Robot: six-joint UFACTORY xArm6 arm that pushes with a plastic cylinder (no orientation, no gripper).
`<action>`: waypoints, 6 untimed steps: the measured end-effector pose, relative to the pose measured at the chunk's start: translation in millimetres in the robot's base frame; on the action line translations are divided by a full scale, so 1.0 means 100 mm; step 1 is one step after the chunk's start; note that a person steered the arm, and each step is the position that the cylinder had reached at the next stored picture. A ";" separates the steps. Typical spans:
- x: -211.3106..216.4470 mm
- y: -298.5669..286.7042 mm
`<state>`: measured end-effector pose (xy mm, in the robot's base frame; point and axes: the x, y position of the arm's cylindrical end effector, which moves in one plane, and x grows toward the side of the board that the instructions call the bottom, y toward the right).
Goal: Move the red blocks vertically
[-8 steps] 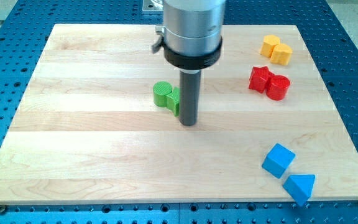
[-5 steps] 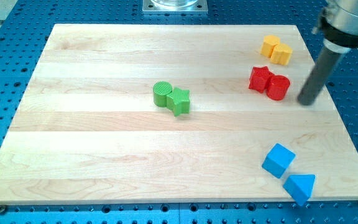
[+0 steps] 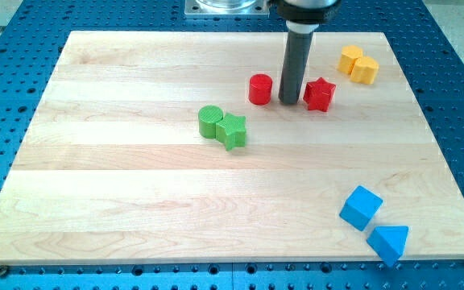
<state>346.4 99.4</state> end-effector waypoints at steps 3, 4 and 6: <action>0.20 -0.38; 0.55 -0.05; 0.82 0.54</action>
<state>428.4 153.1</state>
